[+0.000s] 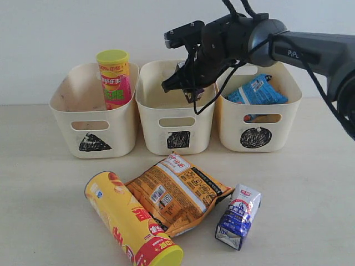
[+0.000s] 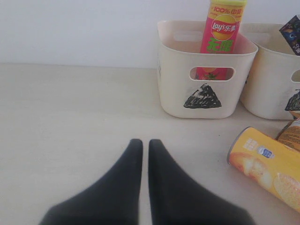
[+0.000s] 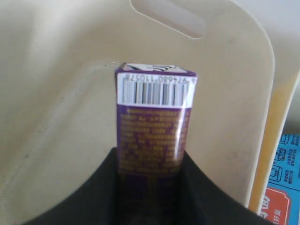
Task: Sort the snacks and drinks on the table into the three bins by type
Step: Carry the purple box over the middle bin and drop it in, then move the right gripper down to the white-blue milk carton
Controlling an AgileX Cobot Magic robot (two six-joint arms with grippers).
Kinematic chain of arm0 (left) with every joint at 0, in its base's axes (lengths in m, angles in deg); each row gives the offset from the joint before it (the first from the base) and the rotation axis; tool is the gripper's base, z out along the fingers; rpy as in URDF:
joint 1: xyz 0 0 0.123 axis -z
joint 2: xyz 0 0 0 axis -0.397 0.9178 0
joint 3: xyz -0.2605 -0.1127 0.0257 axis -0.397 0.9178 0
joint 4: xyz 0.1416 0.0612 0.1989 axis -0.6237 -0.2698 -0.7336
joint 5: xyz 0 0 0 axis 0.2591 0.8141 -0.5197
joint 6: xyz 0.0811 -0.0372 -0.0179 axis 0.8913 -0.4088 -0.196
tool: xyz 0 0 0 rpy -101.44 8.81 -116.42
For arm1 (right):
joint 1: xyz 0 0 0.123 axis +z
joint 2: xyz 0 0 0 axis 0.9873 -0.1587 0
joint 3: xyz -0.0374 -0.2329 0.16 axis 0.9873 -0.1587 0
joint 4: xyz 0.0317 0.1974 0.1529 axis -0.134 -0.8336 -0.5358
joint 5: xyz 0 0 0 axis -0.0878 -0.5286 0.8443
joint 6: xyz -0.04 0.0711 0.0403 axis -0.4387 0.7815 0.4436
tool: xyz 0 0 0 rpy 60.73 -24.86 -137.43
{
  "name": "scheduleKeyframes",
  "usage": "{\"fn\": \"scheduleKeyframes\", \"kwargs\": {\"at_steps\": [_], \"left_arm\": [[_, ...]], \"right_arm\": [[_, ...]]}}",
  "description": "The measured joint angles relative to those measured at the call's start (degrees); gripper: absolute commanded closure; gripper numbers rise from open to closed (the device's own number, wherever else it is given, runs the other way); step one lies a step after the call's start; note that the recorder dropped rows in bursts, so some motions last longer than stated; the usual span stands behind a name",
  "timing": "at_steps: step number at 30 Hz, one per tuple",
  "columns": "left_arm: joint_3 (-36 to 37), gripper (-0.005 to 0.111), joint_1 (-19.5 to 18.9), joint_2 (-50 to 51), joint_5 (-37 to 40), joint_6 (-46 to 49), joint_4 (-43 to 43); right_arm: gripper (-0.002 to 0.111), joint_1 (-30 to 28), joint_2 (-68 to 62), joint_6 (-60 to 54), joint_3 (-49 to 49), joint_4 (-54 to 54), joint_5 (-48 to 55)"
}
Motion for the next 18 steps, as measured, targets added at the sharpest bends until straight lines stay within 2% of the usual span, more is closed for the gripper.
{"fn": "scheduleKeyframes", "kwargs": {"at_steps": [4, 6, 16, 18], "left_arm": [[0.0, 0.103, 0.0, 0.0, 0.0, 0.0, 0.0], [0.0, 0.103, 0.0, 0.0, 0.0, 0.0, 0.0], [0.0, 0.103, 0.0, 0.0, 0.0, 0.0, 0.0], [0.0, 0.103, 0.0, 0.0, 0.0, 0.0, 0.0]], "right_arm": [[0.070, 0.1, 0.0, 0.0, 0.0, -0.6, -0.2], [0.060, 0.1, 0.0, 0.0, 0.0, -0.8, -0.4], [0.060, 0.1, 1.6, 0.0, 0.1, -0.9, 1.7], [0.069, 0.1, 4.1, -0.4, 0.2, -0.9, 5.1]]}}
